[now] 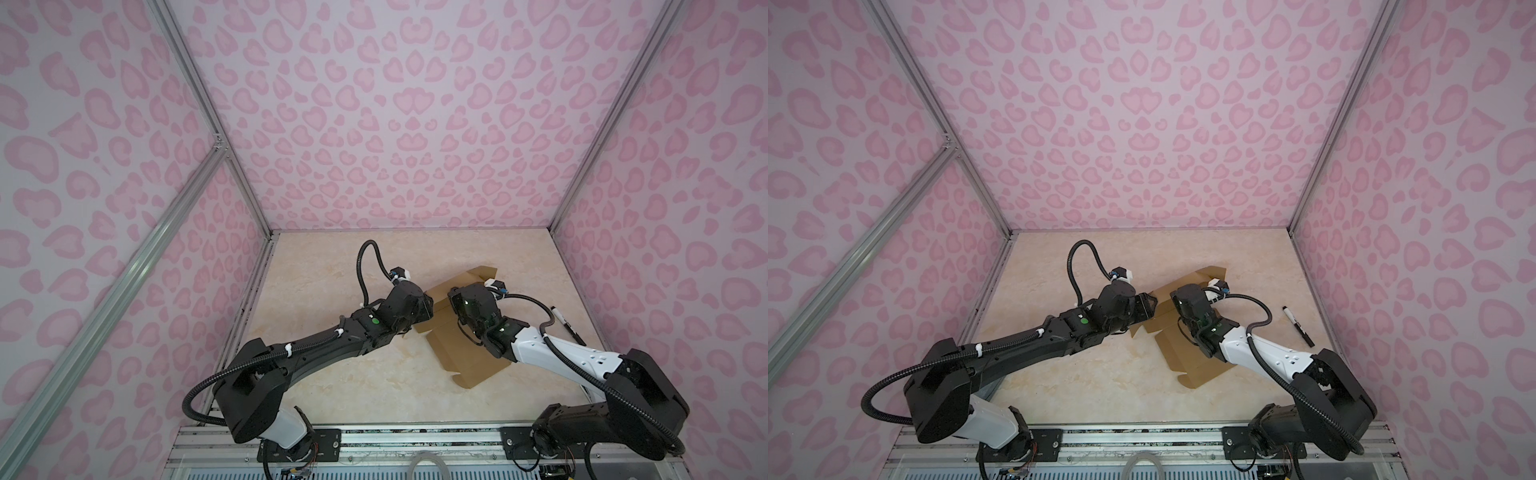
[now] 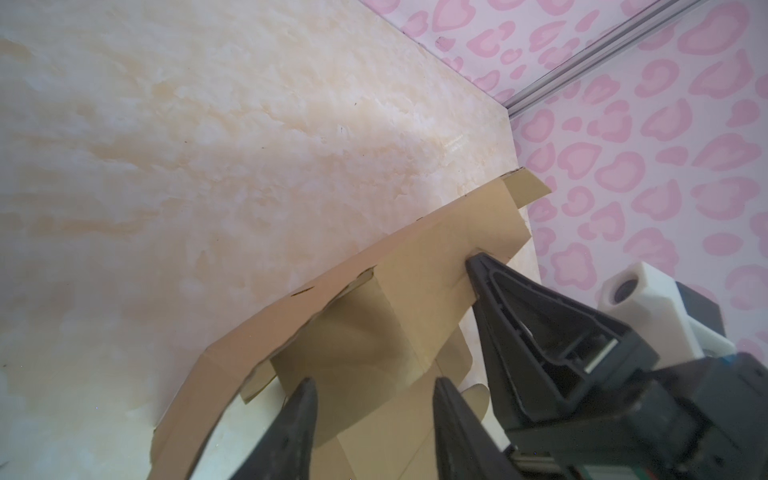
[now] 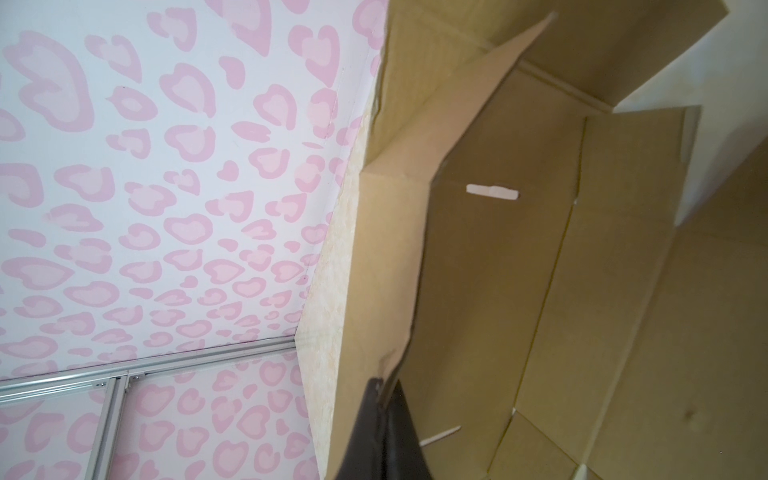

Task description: Fold the paper box

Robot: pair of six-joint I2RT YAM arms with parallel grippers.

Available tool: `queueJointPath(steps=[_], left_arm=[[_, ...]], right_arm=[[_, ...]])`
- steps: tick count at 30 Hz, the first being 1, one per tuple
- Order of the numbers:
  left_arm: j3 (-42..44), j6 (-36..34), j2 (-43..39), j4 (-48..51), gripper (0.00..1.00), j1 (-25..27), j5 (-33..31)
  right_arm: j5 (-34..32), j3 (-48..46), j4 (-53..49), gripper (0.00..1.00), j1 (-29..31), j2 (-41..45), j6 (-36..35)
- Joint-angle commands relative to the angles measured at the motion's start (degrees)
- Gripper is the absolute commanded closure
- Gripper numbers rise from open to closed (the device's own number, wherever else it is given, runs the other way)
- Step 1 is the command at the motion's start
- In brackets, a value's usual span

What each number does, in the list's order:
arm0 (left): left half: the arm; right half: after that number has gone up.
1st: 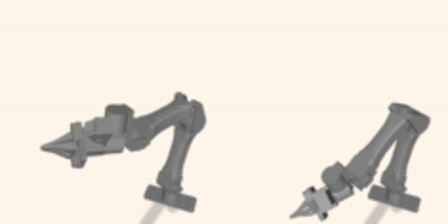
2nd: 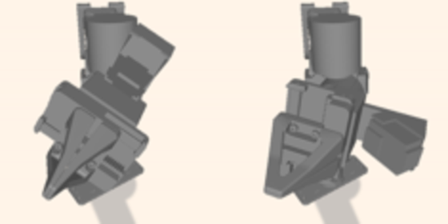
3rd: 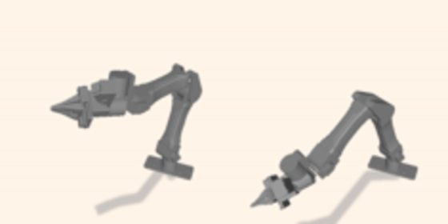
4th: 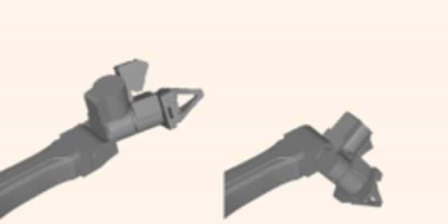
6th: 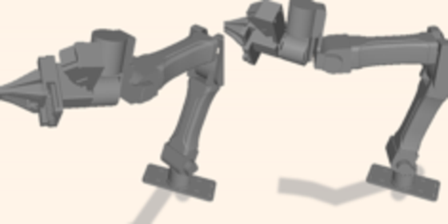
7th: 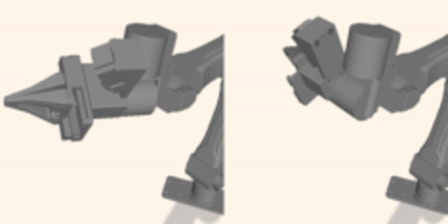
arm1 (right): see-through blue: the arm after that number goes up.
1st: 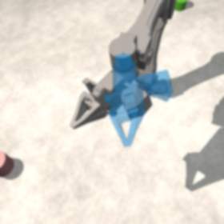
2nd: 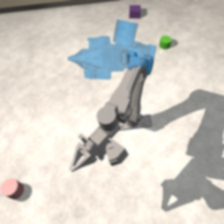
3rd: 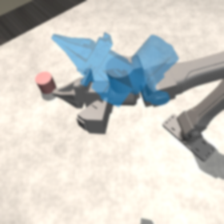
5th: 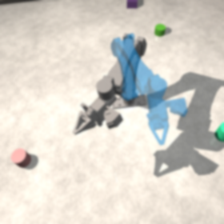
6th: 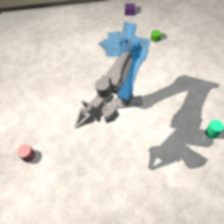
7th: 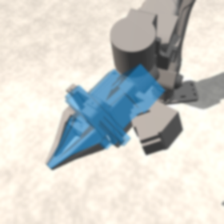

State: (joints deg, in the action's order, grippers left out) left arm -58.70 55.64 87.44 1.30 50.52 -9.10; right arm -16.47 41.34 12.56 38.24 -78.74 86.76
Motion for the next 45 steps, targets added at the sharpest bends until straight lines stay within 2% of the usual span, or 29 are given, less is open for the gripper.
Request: queueJointPath(steps=[1, 6, 10, 20, 30, 40, 45], left_arm=[[-1.6, 3.6, 1.2, 0.7, 0.48, -0.1, 0.3], [-1.8, 5.2, 1.8, 0.1, 0.46, -0.1, -0.5], [-2.1, 5.6, 2.9, -0.1, 0.39, -0.3, -0.4], [-4.5, 5.7, 5.1, -2.0, 0.39, -1.2, 1.6], [-4.1, 6.3, 6.5, -4.2, 0.44, -1.4, 3.2], [-4.3, 6.1, 6.7, -6.3, 0.61, -1.4, 3.4], [-3.6, 6.2, 6.6, -7.2, 0.63, -1.4, 3.1]], right_arm=[[1.3, -0.7, -2.3, 1.0, 0.0, -0.4, -0.5], [1.4, -1.3, -2.0, 1.0, -0.3, 0.2, -0.6], [2.5, -1.5, -1.5, 1.0, -0.4, 0.1, -0.7], [4.9, -2.4, -0.5, 1.0, -1.0, 0.7, -1.0], [5.5, -2.7, -0.5, 1.0, -1.2, 1.5, -1.3], [5.8, -3.5, -0.2, 1.0, -1.3, 2.2, -0.7], [6.1, -4.2, 0.2, 1.0, -1.2, 2.5, 0.0]])
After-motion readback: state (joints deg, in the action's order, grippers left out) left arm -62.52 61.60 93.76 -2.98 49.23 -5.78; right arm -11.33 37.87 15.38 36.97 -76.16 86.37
